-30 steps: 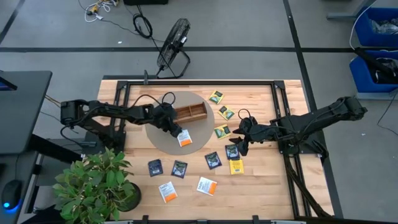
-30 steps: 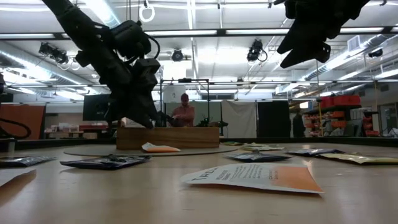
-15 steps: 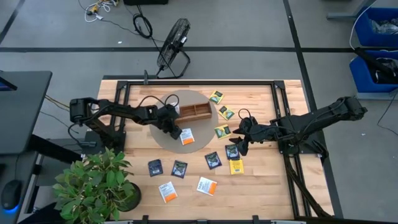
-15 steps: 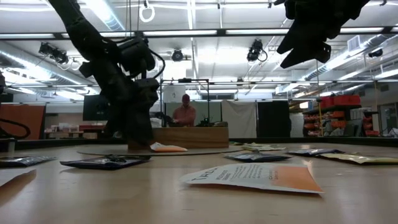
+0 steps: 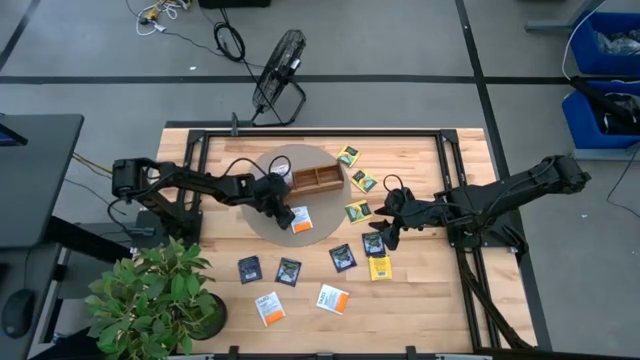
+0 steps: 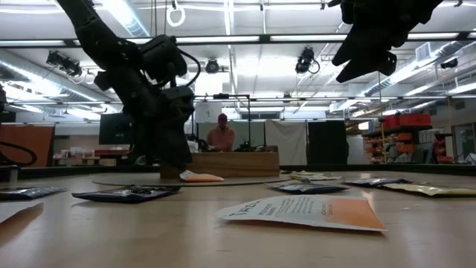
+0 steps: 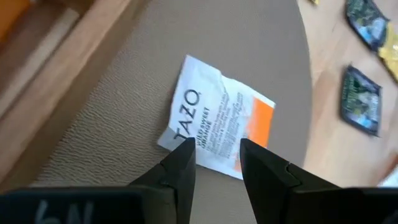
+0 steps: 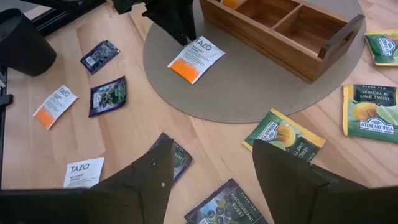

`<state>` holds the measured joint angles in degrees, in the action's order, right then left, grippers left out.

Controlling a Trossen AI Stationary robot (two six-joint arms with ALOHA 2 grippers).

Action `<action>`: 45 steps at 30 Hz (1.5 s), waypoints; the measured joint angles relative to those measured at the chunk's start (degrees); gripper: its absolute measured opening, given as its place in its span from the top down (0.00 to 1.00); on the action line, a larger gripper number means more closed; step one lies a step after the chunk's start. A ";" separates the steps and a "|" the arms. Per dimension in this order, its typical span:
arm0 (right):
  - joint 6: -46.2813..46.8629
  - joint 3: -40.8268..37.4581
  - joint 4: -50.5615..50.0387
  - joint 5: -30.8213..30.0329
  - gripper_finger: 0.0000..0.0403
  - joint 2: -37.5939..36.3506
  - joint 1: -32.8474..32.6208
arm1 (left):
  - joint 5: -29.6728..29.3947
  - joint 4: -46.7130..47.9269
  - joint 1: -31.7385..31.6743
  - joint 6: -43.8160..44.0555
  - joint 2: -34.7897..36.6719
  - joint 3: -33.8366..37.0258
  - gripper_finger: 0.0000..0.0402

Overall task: Pick & Place Tea
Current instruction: Put the white tea bag into the left section of the wooden organizer

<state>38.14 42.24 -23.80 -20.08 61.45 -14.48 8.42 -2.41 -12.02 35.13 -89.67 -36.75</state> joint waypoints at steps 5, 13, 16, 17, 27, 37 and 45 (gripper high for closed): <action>-0.01 0.00 -0.38 0.00 0.44 0.00 0.00 | -6.54 -0.64 2.04 -5.53 0.00 0.00 0.67; 0.20 0.00 -0.86 0.02 0.44 0.00 0.00 | -10.03 -1.21 4.97 -12.33 0.01 -0.04 0.67; 0.21 0.00 -0.86 0.02 0.44 0.00 0.00 | -11.18 -1.21 5.24 -14.57 -0.48 -0.07 0.67; 0.21 0.00 -0.87 0.02 0.44 0.00 0.00 | -11.20 -1.17 5.24 -14.62 -0.93 -0.07 0.67; 0.47 0.00 -0.97 0.02 0.44 -0.02 0.01 | -10.59 -2.15 5.24 -12.60 -4.31 -0.21 0.69; 0.43 0.00 -1.40 -0.74 0.44 -0.02 0.00 | -10.32 -1.86 5.22 -11.73 -4.37 -0.11 0.98; 0.40 0.00 -2.42 -0.92 0.44 -0.02 0.02 | -9.52 -0.74 5.28 -10.23 -2.80 -0.05 0.99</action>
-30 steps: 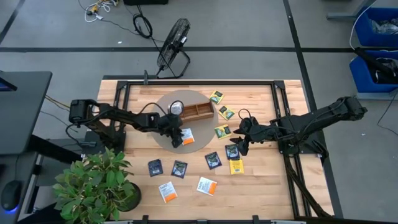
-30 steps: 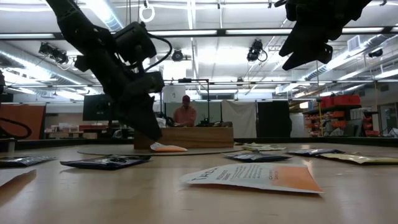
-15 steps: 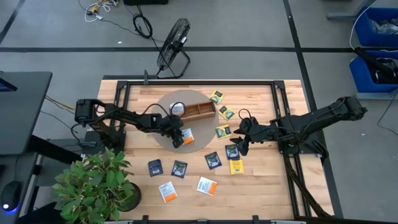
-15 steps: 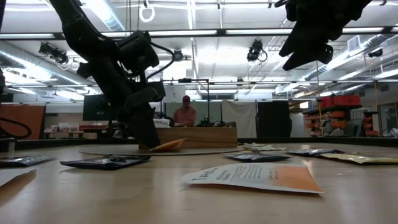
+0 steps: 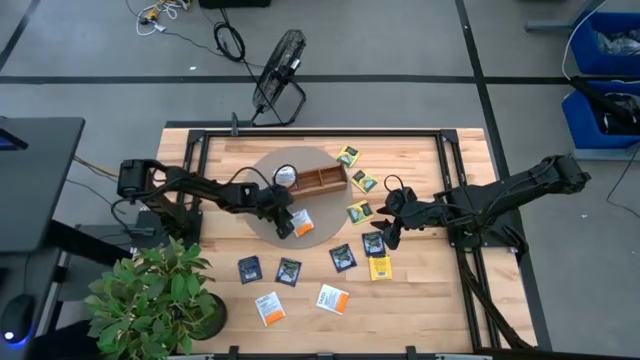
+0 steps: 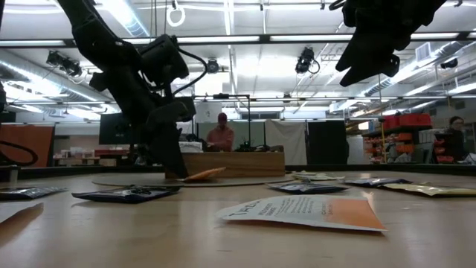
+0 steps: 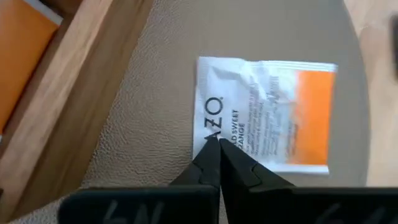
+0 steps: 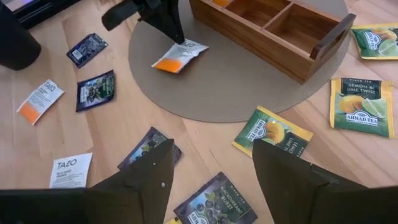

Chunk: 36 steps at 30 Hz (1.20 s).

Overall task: Pick & Place Tea
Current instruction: Put the white tea bag into the left section of the wooden organizer

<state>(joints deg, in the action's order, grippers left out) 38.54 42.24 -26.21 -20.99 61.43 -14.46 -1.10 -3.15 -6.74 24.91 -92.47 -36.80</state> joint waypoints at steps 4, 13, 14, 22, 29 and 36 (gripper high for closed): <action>-0.02 0.00 -0.07 -0.02 0.44 0.00 -0.02 | 0.23 -0.23 0.55 -1.08 2.04 -1.48 0.99; -0.83 0.00 -0.40 -0.63 0.44 0.00 -0.02 | 1.58 2.15 1.18 -0.99 3.02 -4.36 0.93; -0.83 0.00 -0.51 -0.63 0.44 0.00 -0.01 | 1.77 3.05 1.16 -0.26 2.64 -4.36 0.93; -0.76 0.00 -0.49 -1.09 0.44 0.00 0.01 | 1.00 6.37 0.76 -4.49 2.36 -4.30 0.76; -0.18 0.00 -0.44 -1.07 0.44 0.00 0.01 | -3.00 7.16 0.72 -4.76 1.48 -4.33 0.55; -0.20 0.00 -0.59 -1.05 0.44 0.02 0.01 | -1.10 6.14 0.80 -4.81 -2.51 -4.45 0.44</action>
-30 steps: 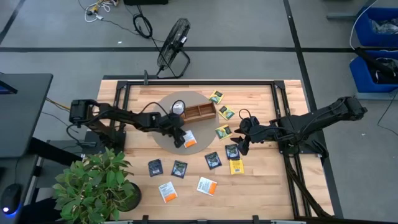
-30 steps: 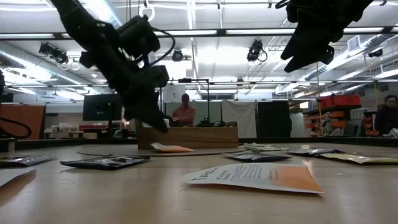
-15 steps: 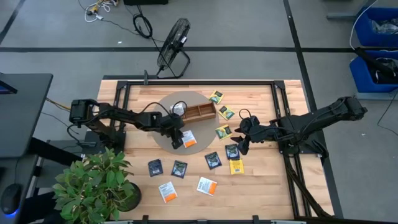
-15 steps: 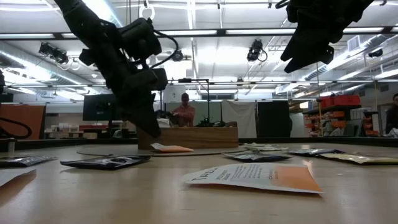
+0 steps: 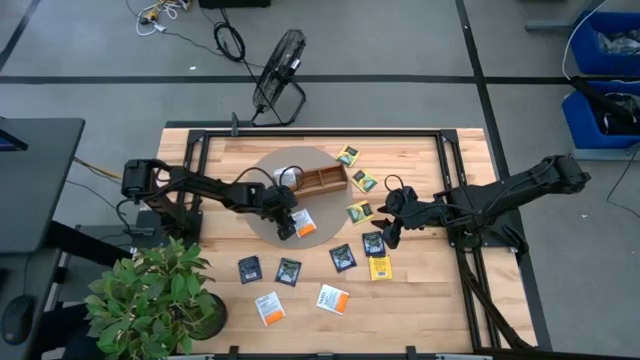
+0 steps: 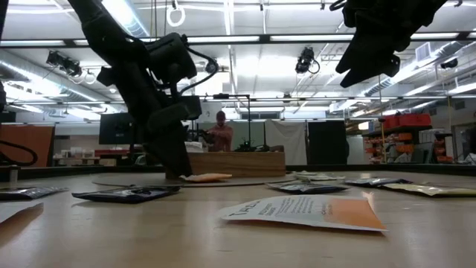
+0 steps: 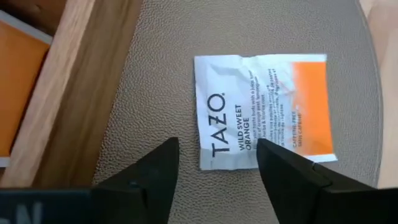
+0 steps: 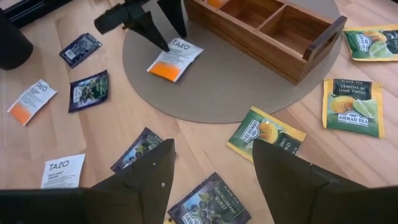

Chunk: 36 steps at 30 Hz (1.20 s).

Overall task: Pick & Place Tea
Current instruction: Put the white tea bag into the left section of the wooden organizer

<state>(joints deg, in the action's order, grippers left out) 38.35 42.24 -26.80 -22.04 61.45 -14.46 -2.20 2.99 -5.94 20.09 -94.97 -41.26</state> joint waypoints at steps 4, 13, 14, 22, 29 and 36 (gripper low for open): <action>-0.02 0.00 0.01 0.00 0.44 0.00 0.00 | -0.88 -0.60 0.07 0.63 -1.18 -0.13 0.44; -0.19 0.00 -0.29 0.00 0.44 0.00 0.00 | -1.51 -1.10 -0.15 1.77 -1.79 -0.04 0.65; -0.17 0.00 -0.32 0.00 0.44 0.00 0.00 | -1.55 -1.34 -0.15 1.91 -1.80 -0.04 0.69; -0.15 0.00 -1.02 -1.53 0.44 0.44 0.01 | -1.31 -2.70 -0.17 2.26 -1.93 0.07 0.98; 0.22 0.00 -1.24 -1.51 0.44 1.51 0.02 | -0.80 -2.37 -0.17 2.49 -1.04 0.07 0.99; 0.00 0.00 -1.23 -1.51 0.44 1.51 0.02 | 0.10 -2.38 0.25 0.31 2.21 -2.11 1.00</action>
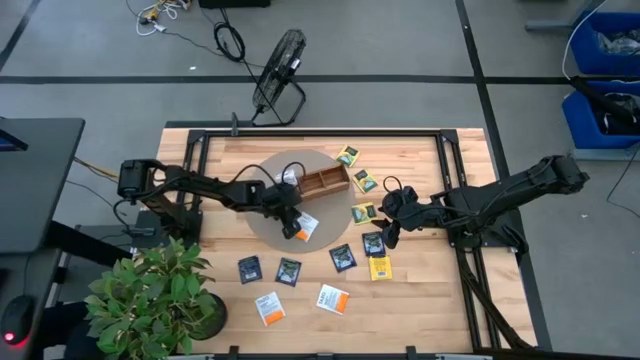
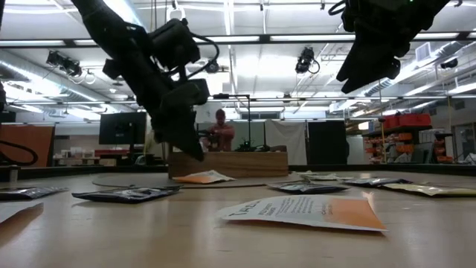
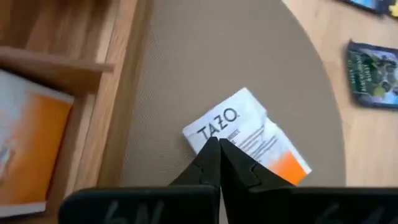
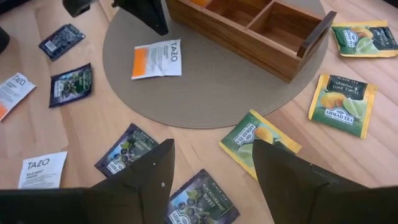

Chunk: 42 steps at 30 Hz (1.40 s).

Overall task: Pick & Place Tea
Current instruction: Put the white tea bag into the left section of the wooden organizer

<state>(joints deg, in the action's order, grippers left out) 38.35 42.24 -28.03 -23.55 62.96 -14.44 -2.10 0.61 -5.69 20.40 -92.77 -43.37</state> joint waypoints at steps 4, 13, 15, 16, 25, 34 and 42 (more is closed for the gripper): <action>0.00 0.00 0.00 0.00 0.44 0.00 0.00 | 5.58 -0.54 0.02 -3.88 0.09 -1.23 0.99; 0.31 0.00 0.04 0.00 0.44 0.00 0.00 | 8.38 -0.05 -0.13 -12.49 0.12 -2.12 0.90; 0.26 0.00 0.04 0.00 0.44 0.00 0.00 | 8.44 -0.12 -0.09 -16.25 0.12 -2.15 0.85; 0.24 0.00 0.05 0.00 0.44 0.00 0.00 | 8.85 -0.06 -0.16 -17.79 0.12 -2.17 0.81; 1.33 0.00 0.07 -0.02 0.44 0.00 0.00 | 9.77 -0.37 -1.94 -20.99 -2.19 -2.19 0.50; 2.01 0.00 0.09 0.00 0.44 0.00 -0.02 | 10.27 -0.37 -2.51 -24.12 -5.82 -3.01 0.45; 3.21 0.00 0.09 0.00 0.44 0.07 0.00 | 10.06 -0.14 -2.51 -27.16 -5.60 -7.80 0.49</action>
<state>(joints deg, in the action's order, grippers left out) 41.56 42.24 -27.94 -23.55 63.02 -14.44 7.97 0.47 -8.21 -6.76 -98.37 -51.18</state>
